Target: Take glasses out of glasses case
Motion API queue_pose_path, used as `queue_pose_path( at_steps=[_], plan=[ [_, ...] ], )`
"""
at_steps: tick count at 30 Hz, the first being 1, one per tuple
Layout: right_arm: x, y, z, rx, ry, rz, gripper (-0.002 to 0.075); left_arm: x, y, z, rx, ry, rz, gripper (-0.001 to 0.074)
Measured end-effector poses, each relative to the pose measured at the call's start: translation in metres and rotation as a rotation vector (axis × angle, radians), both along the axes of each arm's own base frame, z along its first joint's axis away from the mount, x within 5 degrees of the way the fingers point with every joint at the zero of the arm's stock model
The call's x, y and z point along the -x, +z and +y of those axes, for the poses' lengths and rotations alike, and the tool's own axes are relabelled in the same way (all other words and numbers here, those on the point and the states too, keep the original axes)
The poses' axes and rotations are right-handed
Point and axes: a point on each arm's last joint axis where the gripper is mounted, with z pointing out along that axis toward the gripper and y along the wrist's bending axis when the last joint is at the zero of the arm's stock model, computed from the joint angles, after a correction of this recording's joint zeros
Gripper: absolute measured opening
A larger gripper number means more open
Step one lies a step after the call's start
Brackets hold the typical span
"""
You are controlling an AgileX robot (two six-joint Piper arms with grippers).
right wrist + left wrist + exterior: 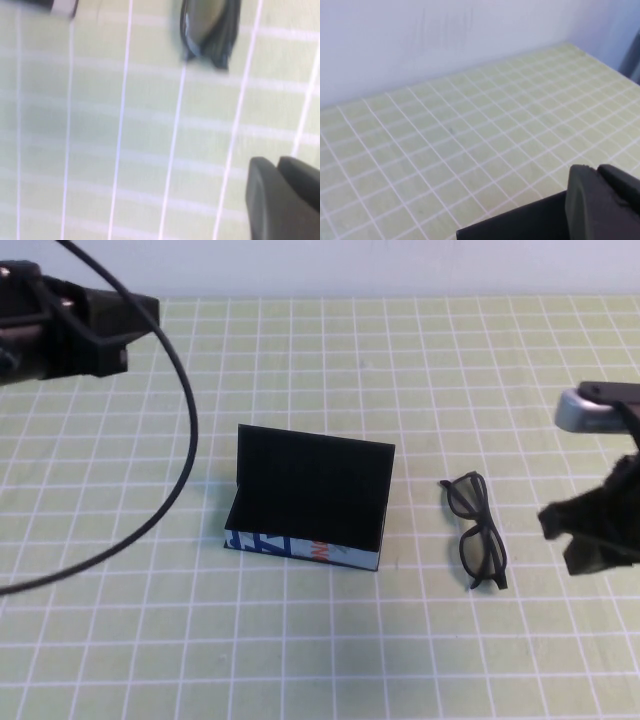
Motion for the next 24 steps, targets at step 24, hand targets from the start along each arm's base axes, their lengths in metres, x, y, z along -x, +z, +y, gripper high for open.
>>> queue_pose_path(
  at_steps=[24],
  plan=[
    [0.245, 0.032, -0.067, -0.325, 0.088, -0.752, -0.0016, 0.217, -0.099, 0.044, 0.119, 0.439, -0.377, -0.0004]
  ],
)
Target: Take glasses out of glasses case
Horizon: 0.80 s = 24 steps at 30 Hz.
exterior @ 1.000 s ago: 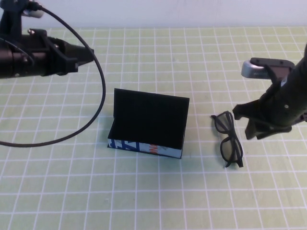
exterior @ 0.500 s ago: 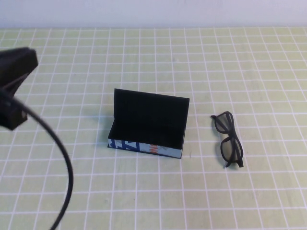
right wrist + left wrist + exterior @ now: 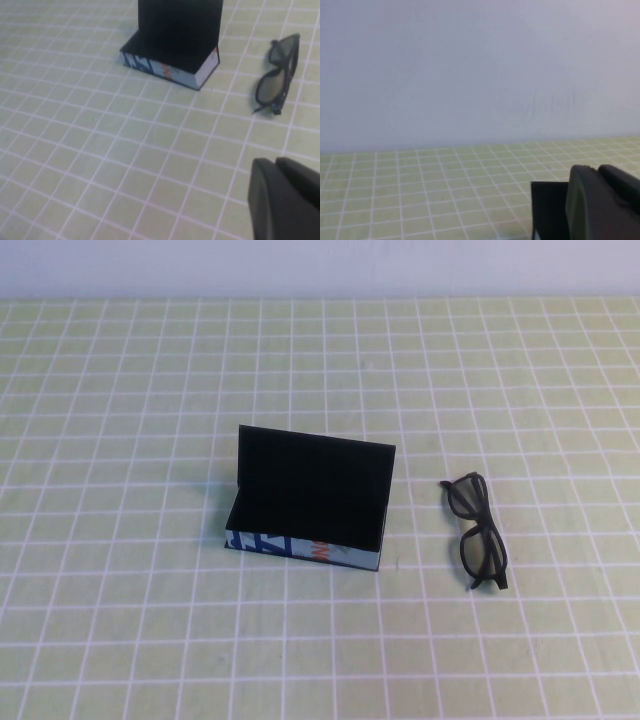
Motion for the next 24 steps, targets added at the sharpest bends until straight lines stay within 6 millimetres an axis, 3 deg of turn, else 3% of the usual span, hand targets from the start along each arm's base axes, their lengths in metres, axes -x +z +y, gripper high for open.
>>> queue_pose_path(
  at_steps=[4, 9, 15, 24],
  plan=[
    [-0.005, -0.013, 0.002, -0.028, 0.007, -0.098, -0.0017, 0.007, -0.033, 0.008, 0.030, 0.088, -0.027, -0.0004],
    [-0.024, -0.030, 0.005, -0.087, -0.034, -0.229, -0.0018, 0.001, -0.070, 0.015, 0.039, 0.165, 0.051, -0.0004],
    [-0.042, -0.051, 0.001, -0.122, -0.142, -0.333, -0.0018, 0.000, -0.070, 0.020, 0.046, 0.222, 0.041, -0.0004],
    [-0.046, -0.071, 0.001, -0.107, -0.153, -0.296, -0.0018, 0.000, -0.070, 0.021, 0.048, 0.230, 0.038, -0.0004]
  ],
)
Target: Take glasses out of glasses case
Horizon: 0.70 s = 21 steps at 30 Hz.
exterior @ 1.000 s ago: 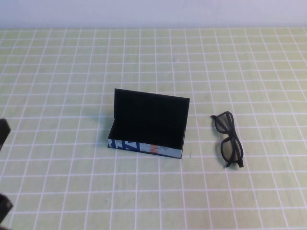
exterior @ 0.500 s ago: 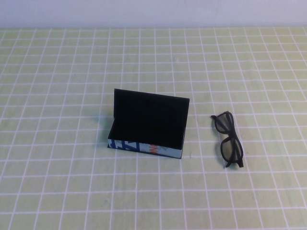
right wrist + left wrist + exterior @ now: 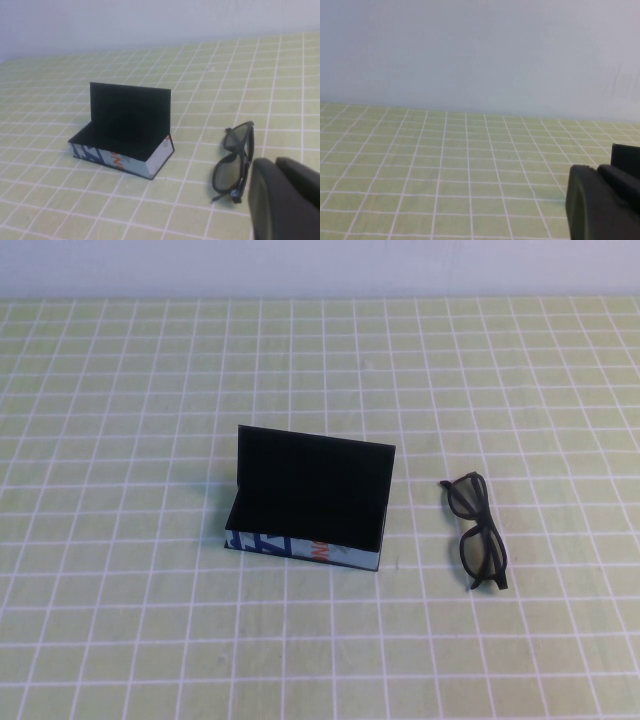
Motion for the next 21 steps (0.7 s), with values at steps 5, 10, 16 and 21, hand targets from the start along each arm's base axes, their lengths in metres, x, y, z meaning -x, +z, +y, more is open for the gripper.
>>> queue_pose_path(
  at_steps=[5, 10, 16, 21],
  plan=[
    [0.001, -0.003, 0.001, 0.013, 0.019, 0.033, -0.0018, 0.000, 0.000, 0.000, 0.000, 0.000, 0.000, -0.0004],
    [0.001, -0.004, 0.000, 0.054, 0.012, 0.020, -0.0018, 0.000, 0.000, 0.000, 0.000, 0.000, 0.000, -0.0004],
    [-0.005, 0.000, -0.010, 0.074, -0.147, -0.077, -0.0018, 0.000, 0.000, 0.000, 0.000, 0.000, 0.000, -0.0004],
    [-0.007, -0.015, -0.022, 0.085, -0.324, -0.120, -0.0018, 0.000, 0.000, 0.000, 0.000, 0.000, 0.000, -0.0004]
  ],
)
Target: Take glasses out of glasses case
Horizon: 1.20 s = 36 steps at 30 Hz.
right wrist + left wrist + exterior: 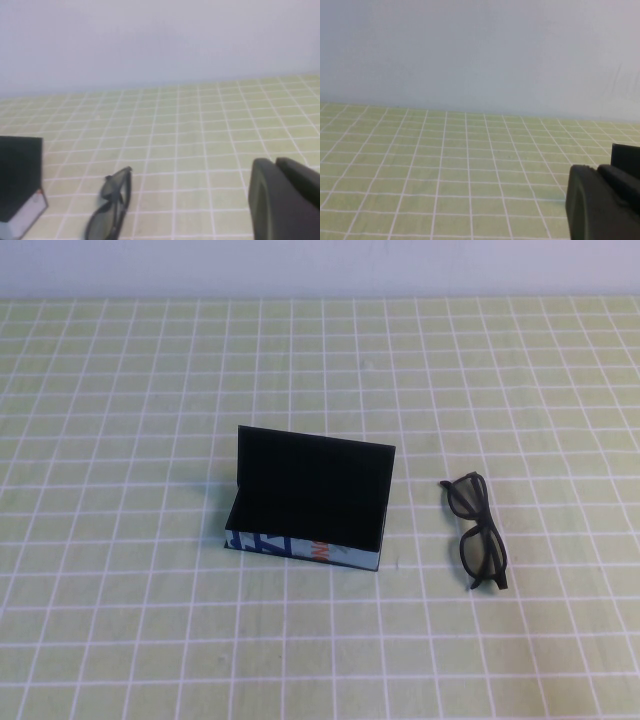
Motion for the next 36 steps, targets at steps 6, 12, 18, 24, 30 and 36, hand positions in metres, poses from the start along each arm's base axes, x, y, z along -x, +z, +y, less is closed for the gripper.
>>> queue_pose_path(
  at_steps=[6, 12, 18, 24, 30, 36],
  plan=[
    [0.003, -0.032, -0.003, 0.015, -0.036, -0.013, -0.0018, 0.000, 0.000, 0.000, 0.000, 0.000, 0.000, -0.0004],
    [0.004, -0.039, -0.001, 0.034, -0.015, 0.037, -0.0018, 0.000, 0.000, 0.000, 0.000, 0.000, 0.000, -0.0004],
    [0.004, -0.042, 0.000, 0.042, -0.003, 0.069, -0.0018, 0.000, 0.000, 0.000, 0.000, 0.000, 0.000, -0.0004],
    [0.006, -0.051, 0.002, 0.085, 0.026, 0.168, -0.0018, 0.000, 0.000, 0.000, 0.002, -0.002, 0.001, -0.0004],
    [0.006, -0.052, 0.002, 0.092, 0.027, 0.177, -0.0018, 0.000, 0.000, 0.000, 0.002, -0.002, 0.001, -0.0004],
    [0.006, -0.052, 0.002, 0.089, 0.027, 0.178, -0.0018, 0.000, 0.000, 0.000, 0.004, -0.002, 0.001, -0.0004]
  ],
)
